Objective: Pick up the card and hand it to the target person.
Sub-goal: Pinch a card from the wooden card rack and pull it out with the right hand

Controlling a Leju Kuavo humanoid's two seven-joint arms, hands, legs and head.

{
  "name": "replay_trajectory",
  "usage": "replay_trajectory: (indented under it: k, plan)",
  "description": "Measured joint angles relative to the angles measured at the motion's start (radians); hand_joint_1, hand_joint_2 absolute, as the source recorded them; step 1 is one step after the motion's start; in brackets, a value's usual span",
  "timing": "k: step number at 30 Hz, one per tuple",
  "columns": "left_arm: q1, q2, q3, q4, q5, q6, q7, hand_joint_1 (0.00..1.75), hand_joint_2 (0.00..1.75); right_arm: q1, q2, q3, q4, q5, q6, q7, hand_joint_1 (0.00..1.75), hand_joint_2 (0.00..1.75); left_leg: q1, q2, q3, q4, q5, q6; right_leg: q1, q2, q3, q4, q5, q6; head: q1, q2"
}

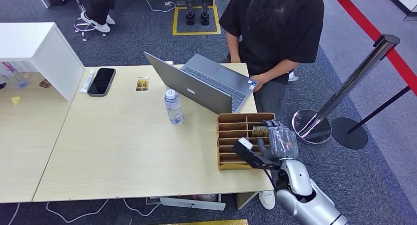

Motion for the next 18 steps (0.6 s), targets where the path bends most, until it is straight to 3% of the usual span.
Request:
replay_trajectory:
  k: [12, 18]
  plan:
    - [0.000, -0.001, 0.000, 0.000, 0.000, 0.000, 0.000, 0.00, 0.00, -0.007, 0.004, 0.014, 0.021, -0.004, -0.010, -0.006, 0.97, 1.75, 0.000, 0.000, 0.000, 0.000, 0.000, 0.000, 0.000, 0.000, 0.000, 0.000, 0.000, 0.000, 0.000, 0.000]
    - [0.000, -0.001, 0.000, 0.000, 0.000, 0.000, 0.000, 0.00, 0.00, -0.011, 0.004, 0.020, 0.027, -0.021, -0.026, -0.009, 1.26, 1.75, 0.000, 0.000, 0.001, 0.000, 0.000, 0.000, 0.000, 0.000, 0.000, 0.000, 0.000, 0.000, 0.000, 0.000]
